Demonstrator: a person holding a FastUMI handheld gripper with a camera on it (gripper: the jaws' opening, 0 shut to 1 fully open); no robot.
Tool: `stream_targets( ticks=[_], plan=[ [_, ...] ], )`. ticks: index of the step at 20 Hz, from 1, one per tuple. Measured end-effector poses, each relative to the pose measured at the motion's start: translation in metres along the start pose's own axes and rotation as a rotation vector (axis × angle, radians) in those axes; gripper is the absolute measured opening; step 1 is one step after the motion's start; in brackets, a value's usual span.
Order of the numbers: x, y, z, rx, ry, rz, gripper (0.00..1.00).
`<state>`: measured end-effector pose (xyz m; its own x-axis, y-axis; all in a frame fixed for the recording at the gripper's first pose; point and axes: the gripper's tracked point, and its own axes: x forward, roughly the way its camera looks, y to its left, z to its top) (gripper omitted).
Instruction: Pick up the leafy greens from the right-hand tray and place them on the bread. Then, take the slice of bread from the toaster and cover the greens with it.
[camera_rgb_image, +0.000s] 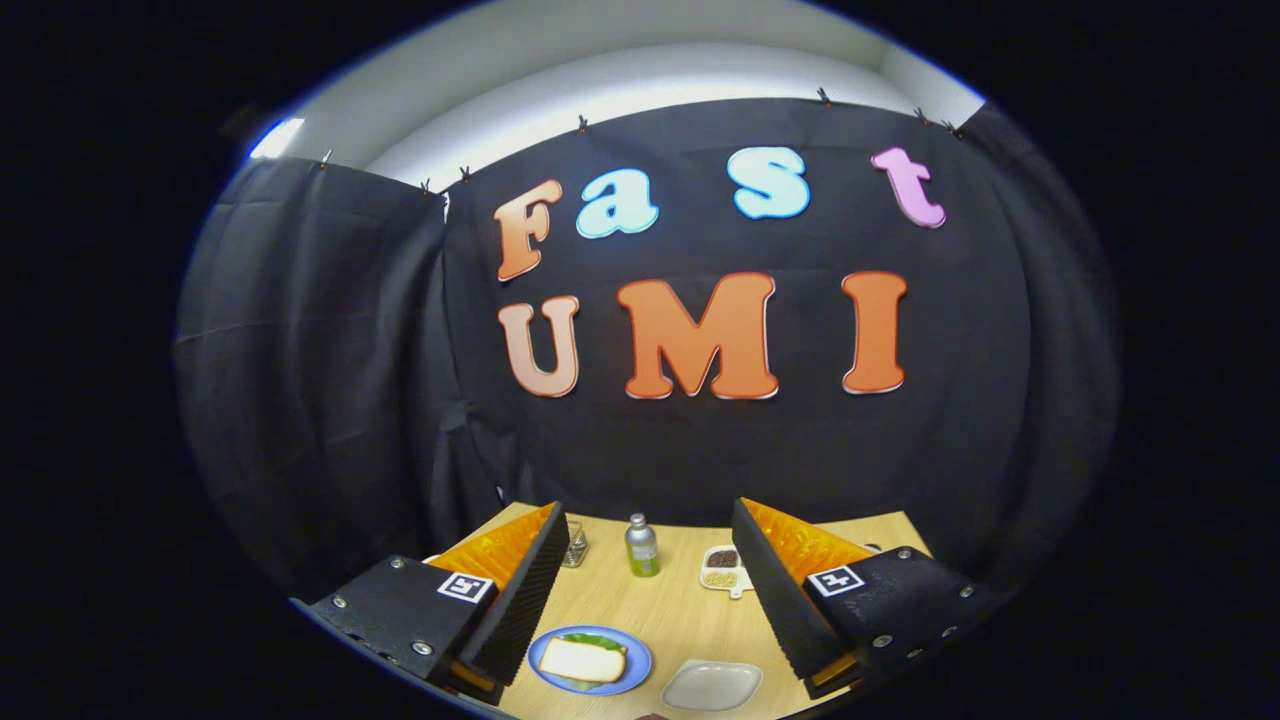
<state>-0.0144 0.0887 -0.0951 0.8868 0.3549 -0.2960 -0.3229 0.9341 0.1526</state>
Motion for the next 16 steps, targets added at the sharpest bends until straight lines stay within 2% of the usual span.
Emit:
stream_targets(
  ticks=[5,10,16],
  plan=[
    [-0.03,-0.024,0.04,-0.064,-0.13,-0.096,0.98],
    [-0.046,-0.018,0.061,-0.092,-0.162,-0.09,0.98],
    [-0.056,-0.03,0.093,-0.124,-0.278,-0.15,0.98]
  ],
)
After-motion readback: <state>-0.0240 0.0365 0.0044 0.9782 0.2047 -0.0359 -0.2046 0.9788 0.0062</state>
